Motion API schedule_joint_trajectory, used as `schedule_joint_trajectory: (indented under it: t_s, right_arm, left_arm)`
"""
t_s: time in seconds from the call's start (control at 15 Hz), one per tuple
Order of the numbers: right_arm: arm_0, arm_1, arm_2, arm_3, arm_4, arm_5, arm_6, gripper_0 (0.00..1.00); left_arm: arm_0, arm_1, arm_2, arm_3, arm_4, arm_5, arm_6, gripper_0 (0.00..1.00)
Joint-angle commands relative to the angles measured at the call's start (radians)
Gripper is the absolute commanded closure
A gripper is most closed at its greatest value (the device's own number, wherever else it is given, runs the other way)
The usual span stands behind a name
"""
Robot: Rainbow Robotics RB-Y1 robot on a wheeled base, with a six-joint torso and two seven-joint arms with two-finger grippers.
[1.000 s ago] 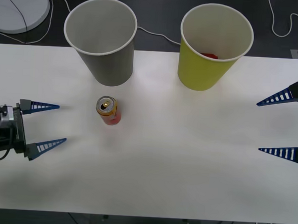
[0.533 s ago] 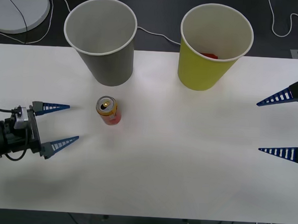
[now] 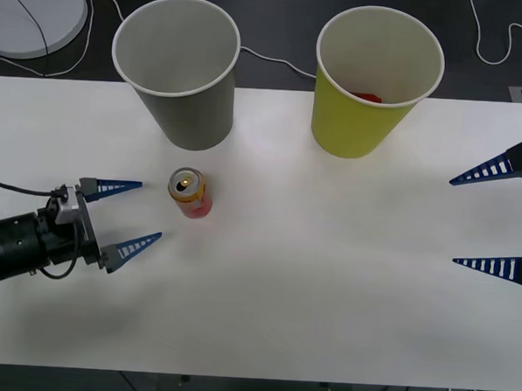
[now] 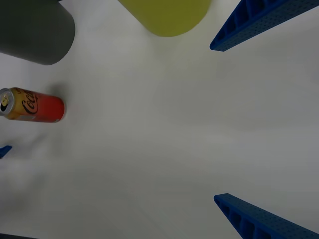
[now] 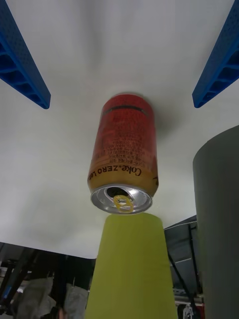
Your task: Put the can into the green bin and the plastic bottle into the gray bin
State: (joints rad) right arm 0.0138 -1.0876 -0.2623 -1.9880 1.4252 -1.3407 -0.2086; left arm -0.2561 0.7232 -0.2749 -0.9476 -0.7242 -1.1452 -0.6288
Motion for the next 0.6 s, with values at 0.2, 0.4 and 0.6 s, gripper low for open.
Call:
schedule_joint_trajectory:
  t_s: [0.2,0.4,0.6]
  right_arm:
    - [0.000,0.000,0.000,0.000,0.000,0.000,0.000,0.00]
    - [0.000,0.000,0.000,0.000,0.000,0.000,0.000,0.00]
    - [0.000,0.000,0.000,0.000,0.000,0.000,0.000,0.00]
  left_arm:
    - [-0.023,-0.056,0.000,0.003,-0.026,0.045,0.000,0.00]
    - [-0.038,-0.090,0.000,0.003,-0.050,0.070,0.000,0.00]
    - [-0.052,-0.117,0.000,0.003,-0.072,0.091,0.003,0.00]
